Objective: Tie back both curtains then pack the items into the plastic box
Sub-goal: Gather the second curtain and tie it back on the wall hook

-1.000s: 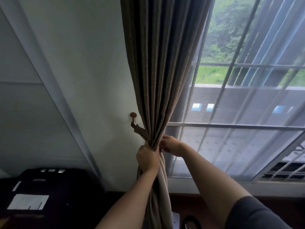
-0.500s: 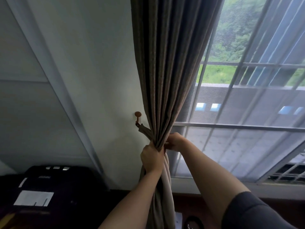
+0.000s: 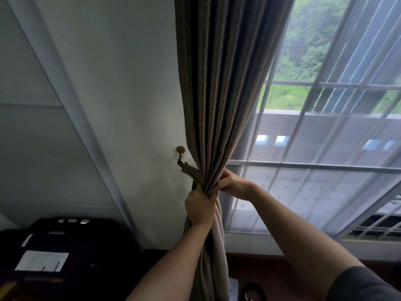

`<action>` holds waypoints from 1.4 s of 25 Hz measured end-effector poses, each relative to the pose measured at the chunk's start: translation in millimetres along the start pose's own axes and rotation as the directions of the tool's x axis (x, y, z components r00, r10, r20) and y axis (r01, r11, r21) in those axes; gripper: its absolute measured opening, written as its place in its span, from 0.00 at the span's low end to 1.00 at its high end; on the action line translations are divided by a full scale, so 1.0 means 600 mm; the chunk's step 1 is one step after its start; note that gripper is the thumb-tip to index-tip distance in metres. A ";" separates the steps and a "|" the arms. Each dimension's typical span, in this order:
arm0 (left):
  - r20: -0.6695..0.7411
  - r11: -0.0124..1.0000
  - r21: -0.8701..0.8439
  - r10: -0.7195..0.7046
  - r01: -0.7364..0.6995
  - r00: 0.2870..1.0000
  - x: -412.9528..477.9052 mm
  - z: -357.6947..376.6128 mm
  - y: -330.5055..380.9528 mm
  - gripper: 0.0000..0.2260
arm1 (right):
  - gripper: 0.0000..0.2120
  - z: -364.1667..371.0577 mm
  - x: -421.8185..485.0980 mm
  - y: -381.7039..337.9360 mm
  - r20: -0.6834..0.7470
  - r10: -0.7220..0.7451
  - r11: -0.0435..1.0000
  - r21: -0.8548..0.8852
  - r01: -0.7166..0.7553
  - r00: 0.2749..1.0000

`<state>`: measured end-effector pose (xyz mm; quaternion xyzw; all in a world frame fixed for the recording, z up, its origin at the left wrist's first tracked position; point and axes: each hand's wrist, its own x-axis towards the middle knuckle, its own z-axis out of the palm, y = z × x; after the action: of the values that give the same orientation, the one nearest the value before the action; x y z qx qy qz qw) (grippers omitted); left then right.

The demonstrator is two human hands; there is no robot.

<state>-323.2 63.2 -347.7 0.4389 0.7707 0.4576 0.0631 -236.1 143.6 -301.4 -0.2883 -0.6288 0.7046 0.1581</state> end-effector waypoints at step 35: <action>0.330 0.836 -0.450 -0.172 0.315 0.928 0.086 0.022 -0.045 0.04 | 0.06 0.038 -0.004 -0.083 -0.309 0.010 0.983 -0.171 -0.066 0.951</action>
<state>-364.9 104.2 -360.0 0.3646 0.6610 0.5619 0.3383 -255.1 132.2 -251.0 -0.4193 -0.6517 0.5948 0.2137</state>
